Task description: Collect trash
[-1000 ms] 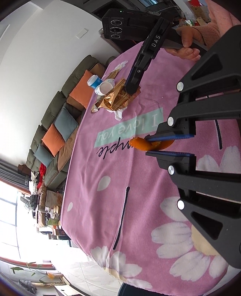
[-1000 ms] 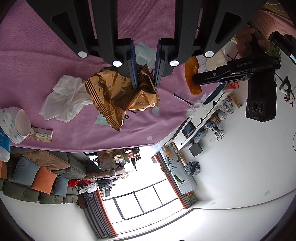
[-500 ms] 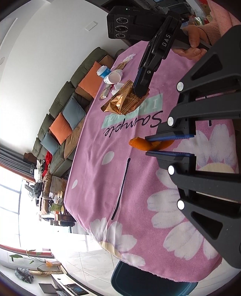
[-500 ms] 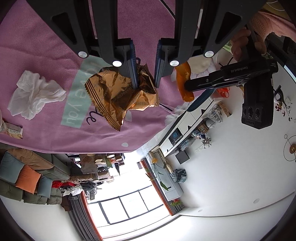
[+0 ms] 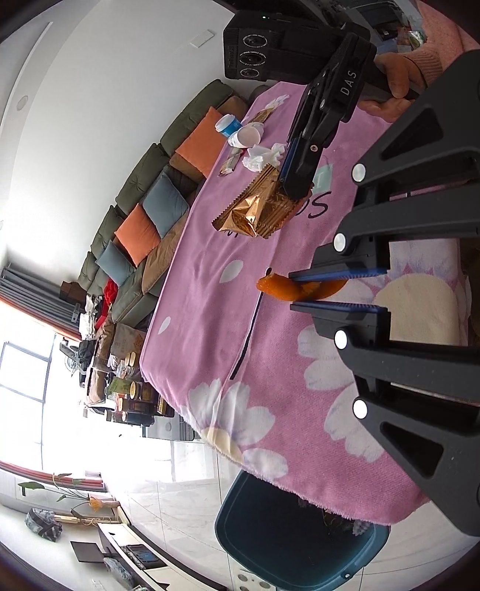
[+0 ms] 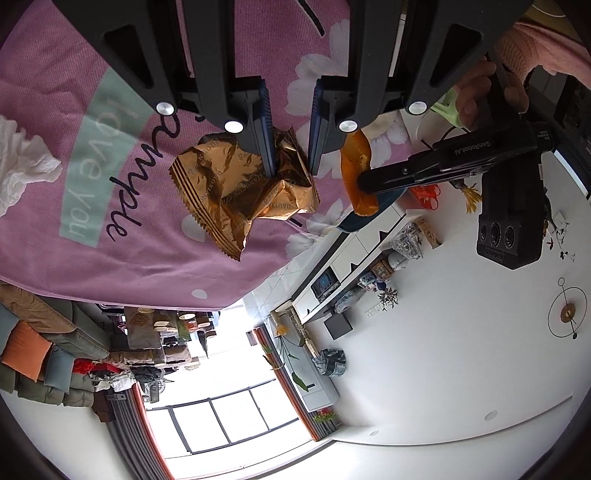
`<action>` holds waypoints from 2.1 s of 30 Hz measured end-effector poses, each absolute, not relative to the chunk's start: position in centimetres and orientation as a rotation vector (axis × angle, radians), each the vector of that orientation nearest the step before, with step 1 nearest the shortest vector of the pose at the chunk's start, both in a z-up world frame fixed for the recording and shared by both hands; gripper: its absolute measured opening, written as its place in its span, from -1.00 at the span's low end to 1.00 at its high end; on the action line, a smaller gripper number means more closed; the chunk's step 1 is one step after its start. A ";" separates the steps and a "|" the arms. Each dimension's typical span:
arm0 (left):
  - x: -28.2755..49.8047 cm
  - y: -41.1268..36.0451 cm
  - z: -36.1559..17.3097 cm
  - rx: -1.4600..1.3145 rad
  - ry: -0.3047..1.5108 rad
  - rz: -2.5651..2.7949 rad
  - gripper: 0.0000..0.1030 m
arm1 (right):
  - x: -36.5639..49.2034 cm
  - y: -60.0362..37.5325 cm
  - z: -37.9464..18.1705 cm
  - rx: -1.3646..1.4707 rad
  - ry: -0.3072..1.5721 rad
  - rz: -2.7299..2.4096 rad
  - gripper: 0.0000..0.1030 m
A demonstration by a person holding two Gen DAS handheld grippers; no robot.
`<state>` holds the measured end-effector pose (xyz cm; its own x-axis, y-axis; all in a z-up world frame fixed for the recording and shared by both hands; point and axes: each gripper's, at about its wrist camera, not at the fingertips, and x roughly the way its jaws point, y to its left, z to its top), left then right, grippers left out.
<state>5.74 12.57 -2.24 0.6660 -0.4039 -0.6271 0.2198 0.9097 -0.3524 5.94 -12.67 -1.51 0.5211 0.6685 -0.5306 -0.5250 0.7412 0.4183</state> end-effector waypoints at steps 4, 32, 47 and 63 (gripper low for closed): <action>5.4 13.5 -2.3 -0.268 0.761 -0.334 -0.79 | 6.2 -11.5 -1.5 0.209 0.736 0.749 -0.69; 4.0 18.5 -2.0 -0.316 0.721 -0.214 -0.79 | 6.8 -5.4 -1.0 0.157 0.761 0.874 -0.69; 3.6 20.7 -1.7 -0.329 0.702 -0.154 -0.79 | 8.1 -3.3 -1.2 0.136 0.780 0.923 -0.69; 3.1 22.6 -1.4 -0.333 0.683 -0.098 -0.79 | 9.0 -1.1 -1.8 0.107 0.789 0.960 -0.69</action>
